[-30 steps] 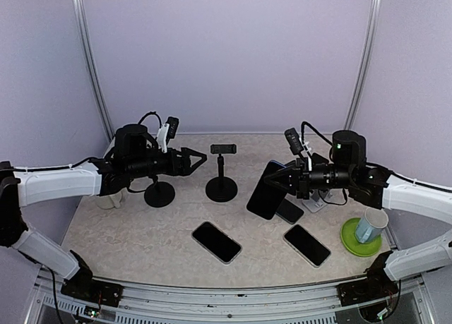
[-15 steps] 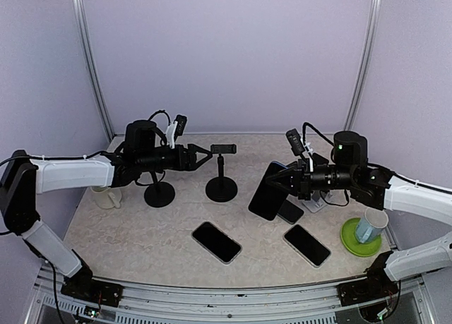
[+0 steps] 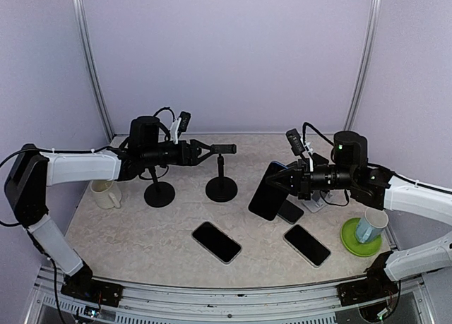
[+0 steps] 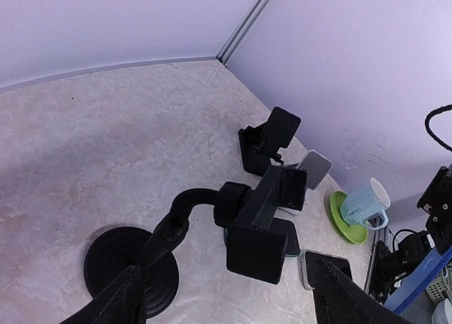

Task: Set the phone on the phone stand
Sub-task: Pick up the phone stand from the center of the board.

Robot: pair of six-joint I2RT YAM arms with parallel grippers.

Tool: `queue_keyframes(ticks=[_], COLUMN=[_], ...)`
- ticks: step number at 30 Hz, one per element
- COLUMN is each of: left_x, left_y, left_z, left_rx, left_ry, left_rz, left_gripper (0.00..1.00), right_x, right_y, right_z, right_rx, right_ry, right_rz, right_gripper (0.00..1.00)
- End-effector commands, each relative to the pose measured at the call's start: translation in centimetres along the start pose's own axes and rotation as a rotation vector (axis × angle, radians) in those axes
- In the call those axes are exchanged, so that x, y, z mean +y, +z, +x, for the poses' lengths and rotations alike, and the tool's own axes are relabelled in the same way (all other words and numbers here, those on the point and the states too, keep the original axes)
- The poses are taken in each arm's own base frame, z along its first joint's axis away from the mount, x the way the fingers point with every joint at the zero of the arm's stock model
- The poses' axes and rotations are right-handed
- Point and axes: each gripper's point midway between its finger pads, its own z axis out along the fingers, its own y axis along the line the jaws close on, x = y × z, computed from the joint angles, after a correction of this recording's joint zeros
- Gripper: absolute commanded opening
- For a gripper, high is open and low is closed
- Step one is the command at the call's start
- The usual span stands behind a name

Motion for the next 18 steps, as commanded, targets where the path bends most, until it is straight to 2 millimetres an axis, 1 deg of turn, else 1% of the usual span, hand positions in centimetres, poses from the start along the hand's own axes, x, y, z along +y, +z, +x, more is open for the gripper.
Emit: queue_keyframes(ticks=[1,5,14,18], left_x=[-1.1,-1.3,-1.6,-1.9], left_y=[0.4,0.7,1.5,1.7], left_z=[-1.6,-1.8,-1.7,-1.8], left_rx=[-0.024,-0.024,-0.009,-0.007], left_ry=[0.015,0.017,0.012,0.012], left_rz=[0.067,0.082,0.124,0.147], left_gripper=[0.78,0.77,0.72,0.68], right_x=[0.3,0.2,0.0,-0.1], right_y=[-0.4,-0.4,-0.3,-0.2], right_z=[-1.6,-1.4,-1.2,-1.1], right_rx=[-0.055,-0.052,-0.052,-0.049], right_ry=[-0.033,-0.03,-0.029,-0.025], right_rz=[-0.007,-0.007,0.002,0.001], right_gripper=[0.0,0.0,0.0,0.0])
